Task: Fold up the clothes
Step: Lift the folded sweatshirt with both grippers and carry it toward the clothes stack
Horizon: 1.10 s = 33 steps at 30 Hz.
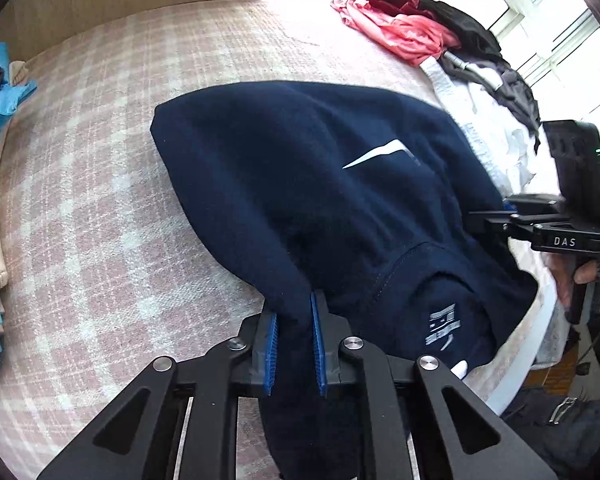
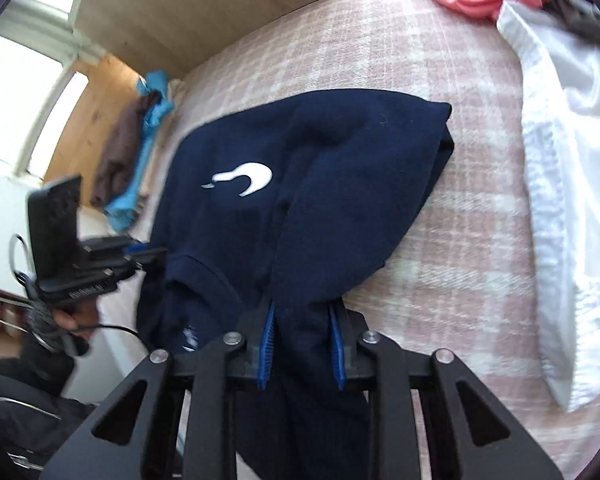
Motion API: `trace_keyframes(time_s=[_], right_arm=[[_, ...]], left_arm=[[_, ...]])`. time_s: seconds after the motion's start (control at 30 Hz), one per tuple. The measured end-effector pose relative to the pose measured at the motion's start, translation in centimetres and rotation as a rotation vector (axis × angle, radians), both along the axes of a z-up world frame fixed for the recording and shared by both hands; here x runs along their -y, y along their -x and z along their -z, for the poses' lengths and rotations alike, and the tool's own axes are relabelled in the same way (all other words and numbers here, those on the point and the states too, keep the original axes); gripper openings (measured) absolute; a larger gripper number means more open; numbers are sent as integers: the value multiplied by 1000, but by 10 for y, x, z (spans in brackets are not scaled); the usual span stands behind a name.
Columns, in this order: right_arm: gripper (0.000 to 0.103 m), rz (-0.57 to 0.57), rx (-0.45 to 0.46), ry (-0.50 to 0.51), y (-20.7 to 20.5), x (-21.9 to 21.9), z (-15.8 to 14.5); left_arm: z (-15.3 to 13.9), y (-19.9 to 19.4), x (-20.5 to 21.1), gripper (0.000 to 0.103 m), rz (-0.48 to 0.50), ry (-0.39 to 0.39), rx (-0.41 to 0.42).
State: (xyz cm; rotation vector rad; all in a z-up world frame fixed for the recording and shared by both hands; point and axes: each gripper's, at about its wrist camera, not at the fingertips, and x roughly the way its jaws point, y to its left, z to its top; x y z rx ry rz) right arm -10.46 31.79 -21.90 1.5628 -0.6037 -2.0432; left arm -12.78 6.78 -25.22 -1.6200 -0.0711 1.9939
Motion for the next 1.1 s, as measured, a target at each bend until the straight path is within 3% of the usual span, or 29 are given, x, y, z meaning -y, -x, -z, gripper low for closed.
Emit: trace_keyframes(time_s=[0.07, 0.17, 0.33, 0.43, 0.53, 0.7, 0.9, 1.1], right_arm=[[23, 17, 17, 106, 4, 4, 6], [23, 24, 30, 211, 9, 19, 16], [23, 25, 46, 266, 13, 26, 10], [23, -21, 14, 217, 3, 43, -15], [23, -103, -64, 117, 2, 67, -46], [23, -235, -175, 36, 4, 112, -93], [22, -327, -314, -106, 9, 207, -135], [22, -329, -383, -113, 30, 307, -165]], left_arm=[[-2, 4, -2, 13, -11, -108, 34], [1, 7, -19, 13, -1, -191, 55], [-14, 0, -42, 13, -7, -232, 23], [-34, -7, -24, 13, -42, -267, 20], [-59, -21, -22, 13, -56, -195, -59], [-103, -40, 30, 13, -103, -114, -176], [-140, -39, 92, 13, -135, 9, -281], [-176, -24, 186, 12, -148, 75, -367]])
